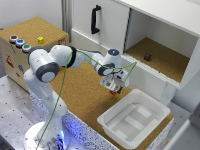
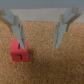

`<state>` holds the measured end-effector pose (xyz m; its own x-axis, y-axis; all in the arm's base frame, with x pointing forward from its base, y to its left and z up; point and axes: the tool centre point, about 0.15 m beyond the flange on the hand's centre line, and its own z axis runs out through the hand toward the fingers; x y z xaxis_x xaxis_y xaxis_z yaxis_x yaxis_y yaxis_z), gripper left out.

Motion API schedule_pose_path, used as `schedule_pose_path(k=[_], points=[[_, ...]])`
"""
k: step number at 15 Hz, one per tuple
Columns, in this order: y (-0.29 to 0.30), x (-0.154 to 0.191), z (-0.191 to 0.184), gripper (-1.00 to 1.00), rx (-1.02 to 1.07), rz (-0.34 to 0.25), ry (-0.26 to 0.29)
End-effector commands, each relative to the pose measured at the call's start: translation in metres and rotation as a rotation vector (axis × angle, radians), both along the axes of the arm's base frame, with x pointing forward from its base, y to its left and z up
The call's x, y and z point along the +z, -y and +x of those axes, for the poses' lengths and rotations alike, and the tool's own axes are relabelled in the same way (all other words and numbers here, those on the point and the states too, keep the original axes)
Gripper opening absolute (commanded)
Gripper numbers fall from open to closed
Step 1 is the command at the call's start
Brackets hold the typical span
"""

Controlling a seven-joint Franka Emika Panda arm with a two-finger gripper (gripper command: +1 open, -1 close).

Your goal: Sweep the pink block to the left

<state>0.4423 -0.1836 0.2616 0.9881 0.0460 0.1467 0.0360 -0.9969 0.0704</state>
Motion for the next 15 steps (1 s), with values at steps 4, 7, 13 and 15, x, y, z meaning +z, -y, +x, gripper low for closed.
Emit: schedule_pose_path(k=[4,7,13,15], points=[[0.003,-0.036,0.024,-1.00,0.028,0.106,-0.037],[-0.006,-0.040,0.018,-1.00,0.041,0.109,-0.039],[-0.041,-0.046,0.013,-1.00,0.093,0.117,-0.033],[-0.053,-0.042,0.010,-1.00,0.128,0.107,-0.011]])
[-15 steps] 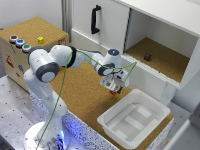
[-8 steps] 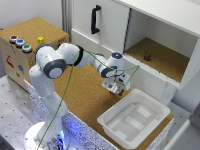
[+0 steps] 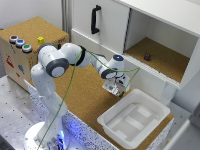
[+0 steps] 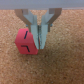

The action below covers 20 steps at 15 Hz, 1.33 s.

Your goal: Sweep the pink block to the left

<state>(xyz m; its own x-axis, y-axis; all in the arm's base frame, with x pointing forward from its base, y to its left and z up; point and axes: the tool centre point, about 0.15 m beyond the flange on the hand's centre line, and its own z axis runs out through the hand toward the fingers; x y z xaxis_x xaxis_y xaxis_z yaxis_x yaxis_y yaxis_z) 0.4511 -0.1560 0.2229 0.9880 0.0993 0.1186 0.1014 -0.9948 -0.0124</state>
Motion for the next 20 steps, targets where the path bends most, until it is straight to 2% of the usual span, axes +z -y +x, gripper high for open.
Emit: schedule_pose_path(k=[1,4,8,14,20], points=[[-0.032,-0.003,0.000,-1.00,0.078,0.010,0.039],[-0.039,-0.003,0.005,-1.00,0.090,0.001,0.048],[-0.054,-0.003,0.005,-1.00,0.119,0.025,0.041],[-0.095,0.000,-0.009,-1.00,0.190,0.096,-0.006],[-0.140,0.014,-0.025,-1.00,0.264,0.166,0.009]])
